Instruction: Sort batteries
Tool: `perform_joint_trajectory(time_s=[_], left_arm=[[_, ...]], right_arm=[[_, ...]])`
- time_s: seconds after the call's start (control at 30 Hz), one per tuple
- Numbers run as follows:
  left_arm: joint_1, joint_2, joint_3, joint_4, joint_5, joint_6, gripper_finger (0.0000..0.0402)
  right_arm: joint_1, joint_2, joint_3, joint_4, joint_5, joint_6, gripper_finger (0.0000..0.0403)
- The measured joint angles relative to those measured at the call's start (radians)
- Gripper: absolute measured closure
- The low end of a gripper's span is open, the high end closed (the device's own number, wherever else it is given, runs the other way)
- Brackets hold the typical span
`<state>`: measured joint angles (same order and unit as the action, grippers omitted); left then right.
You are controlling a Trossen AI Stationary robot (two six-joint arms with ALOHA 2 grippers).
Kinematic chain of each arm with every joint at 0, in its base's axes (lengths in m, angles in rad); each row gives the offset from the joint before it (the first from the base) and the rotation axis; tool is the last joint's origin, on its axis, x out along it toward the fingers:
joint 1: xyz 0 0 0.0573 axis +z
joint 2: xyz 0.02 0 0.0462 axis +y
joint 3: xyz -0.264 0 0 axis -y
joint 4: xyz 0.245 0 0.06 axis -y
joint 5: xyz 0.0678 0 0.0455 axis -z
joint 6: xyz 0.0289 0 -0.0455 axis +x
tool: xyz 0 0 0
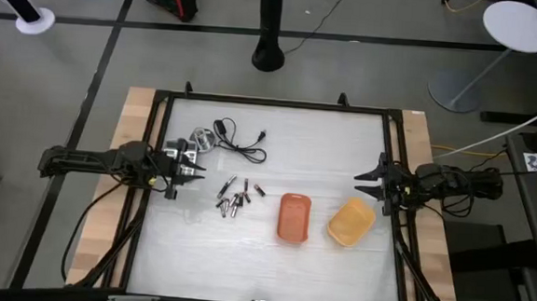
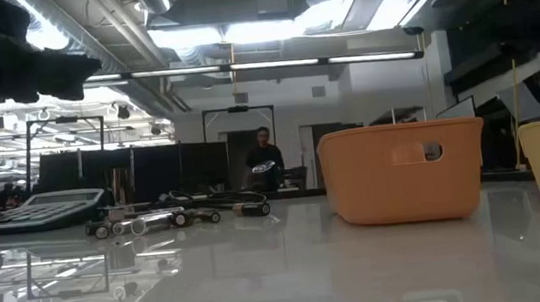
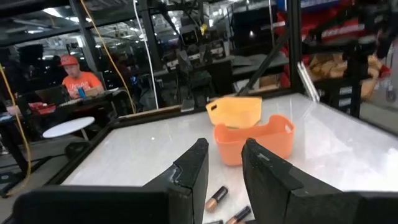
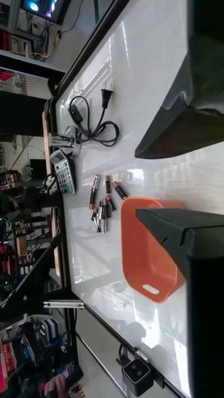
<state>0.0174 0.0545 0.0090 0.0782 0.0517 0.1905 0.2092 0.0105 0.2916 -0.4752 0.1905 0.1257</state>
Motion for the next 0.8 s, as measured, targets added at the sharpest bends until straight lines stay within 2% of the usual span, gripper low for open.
perform_joint_trajectory(time_s=[0.3,0.53,0.67,0.8], left_arm=[[0.000,0.001,0.000,0.038,0.000,-0.016,0.0314],[0.000,0.001,0.000,0.294,0.000,-0.113,0.0314],[0.000,0.001,0.000,0.433,-0.010,-0.255,0.0314],[0.000,0.031,0.000,0.451,-0.047,-0.265,0.0314]], right_arm=[[0.000,0.000,0.000,0.041,-0.001,0.027,0.0269],[0.000,0.000,0.000,0.165,0.004,0.072,0.0269],[0.000,0.000,0.000,0.261,0.010,-0.021,0.0269],[0.000,0.000,0.000,0.334,0.014,-0.084,0.0269]])
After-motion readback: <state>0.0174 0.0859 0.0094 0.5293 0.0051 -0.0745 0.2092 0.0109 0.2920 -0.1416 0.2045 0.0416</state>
